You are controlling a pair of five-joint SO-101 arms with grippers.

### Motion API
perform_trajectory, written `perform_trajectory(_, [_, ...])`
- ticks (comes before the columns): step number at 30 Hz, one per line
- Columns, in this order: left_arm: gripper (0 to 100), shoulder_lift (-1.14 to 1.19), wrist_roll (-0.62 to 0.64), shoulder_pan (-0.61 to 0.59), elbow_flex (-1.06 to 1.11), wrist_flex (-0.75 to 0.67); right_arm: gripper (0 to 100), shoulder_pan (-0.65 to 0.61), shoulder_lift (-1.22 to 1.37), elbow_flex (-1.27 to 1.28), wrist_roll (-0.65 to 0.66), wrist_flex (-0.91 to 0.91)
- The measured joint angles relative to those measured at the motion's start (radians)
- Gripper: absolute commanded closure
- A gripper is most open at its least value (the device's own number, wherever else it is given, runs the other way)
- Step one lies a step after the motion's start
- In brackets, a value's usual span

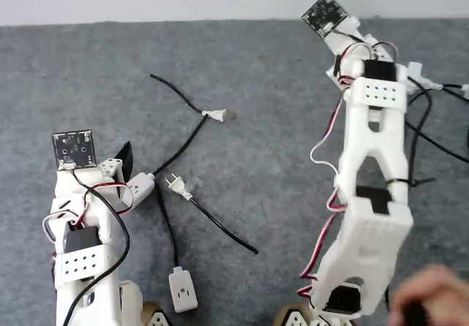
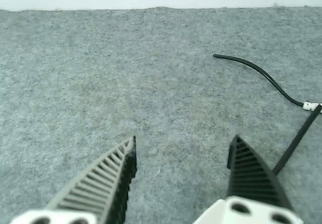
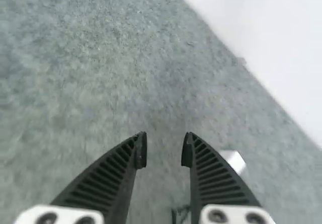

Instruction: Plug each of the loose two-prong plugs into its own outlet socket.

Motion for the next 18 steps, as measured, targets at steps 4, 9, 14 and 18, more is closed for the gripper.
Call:
perform_trajectory(4, [72, 0.0, -0.023, 0.0, 0.002, 0.0, 86.8, -0.043, 0.204, -0.183, -0.002, 0.021])
perform_trajectory(9, [71, -0.002, -0.028, 0.0, 0.012, -0.025, 86.8, -0.163, 0.427, -0.476, 0.0, 0.215])
perform_trajectory(14, [71, 0.0, -0.117, 0.097, 0.041, -0.037, 86.8, -0.195, 0.614, -0.746, 0.0, 0.376])
perform_trajectory(18, [71, 0.06, -0.275, 0.252, 0.049, -0.037, 86.8, -0.178, 0.756, -0.896, 0.0, 0.414])
